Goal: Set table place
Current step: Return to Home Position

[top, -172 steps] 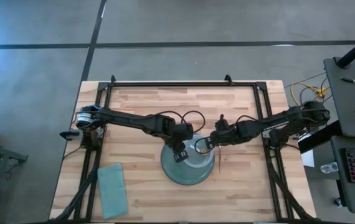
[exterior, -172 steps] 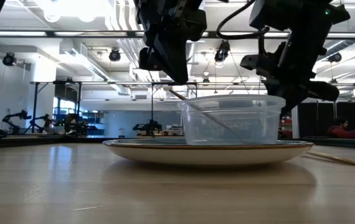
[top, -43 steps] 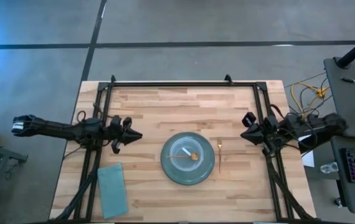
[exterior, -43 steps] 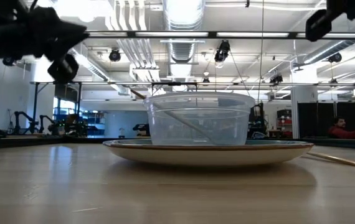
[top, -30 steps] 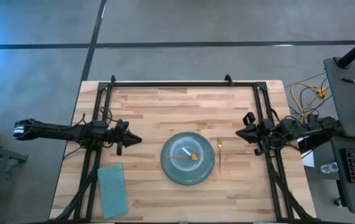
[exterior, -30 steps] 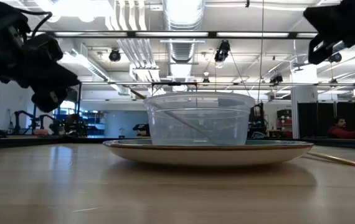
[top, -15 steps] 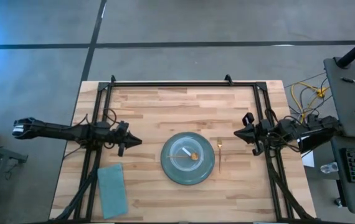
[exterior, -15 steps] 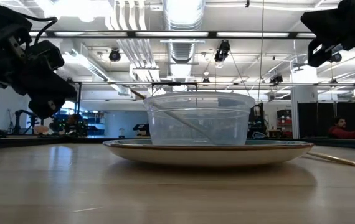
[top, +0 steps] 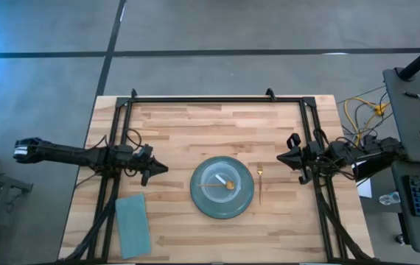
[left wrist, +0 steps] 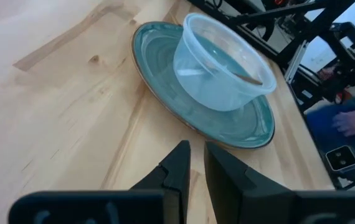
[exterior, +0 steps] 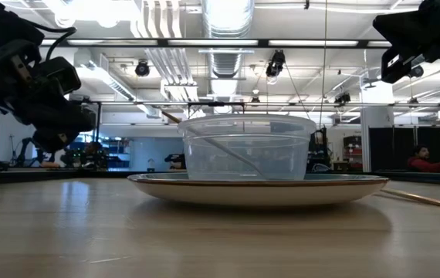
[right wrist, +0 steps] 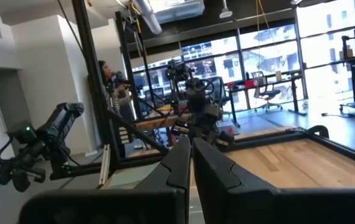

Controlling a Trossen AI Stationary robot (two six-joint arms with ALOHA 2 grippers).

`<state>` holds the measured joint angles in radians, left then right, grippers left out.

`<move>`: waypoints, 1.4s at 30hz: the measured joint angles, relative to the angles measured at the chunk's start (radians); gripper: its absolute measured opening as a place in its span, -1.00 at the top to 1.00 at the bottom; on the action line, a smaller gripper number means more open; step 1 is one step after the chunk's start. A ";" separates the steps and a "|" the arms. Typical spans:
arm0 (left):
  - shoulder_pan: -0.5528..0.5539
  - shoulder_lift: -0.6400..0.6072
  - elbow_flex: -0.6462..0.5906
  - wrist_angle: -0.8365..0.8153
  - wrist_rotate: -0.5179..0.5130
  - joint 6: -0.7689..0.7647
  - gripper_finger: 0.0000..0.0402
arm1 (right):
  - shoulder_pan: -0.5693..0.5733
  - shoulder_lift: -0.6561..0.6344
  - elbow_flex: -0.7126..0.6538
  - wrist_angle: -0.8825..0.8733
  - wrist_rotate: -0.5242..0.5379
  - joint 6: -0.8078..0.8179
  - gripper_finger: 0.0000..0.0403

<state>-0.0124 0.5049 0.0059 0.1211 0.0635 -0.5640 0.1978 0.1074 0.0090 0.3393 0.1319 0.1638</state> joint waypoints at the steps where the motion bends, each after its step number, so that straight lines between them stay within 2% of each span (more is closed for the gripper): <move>1: 0.000 0.004 0.000 0.000 0.000 0.000 0.84 | 0.000 0.000 0.000 0.000 0.000 0.000 0.94; 42: 0.000 0.202 -0.002 0.001 -0.001 -0.001 0.84 | 0.000 0.000 0.000 0.000 0.000 0.000 0.94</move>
<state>-0.0125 0.7071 0.0044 0.1223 0.0624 -0.5647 0.1978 0.1074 0.0093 0.3395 0.1317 0.1642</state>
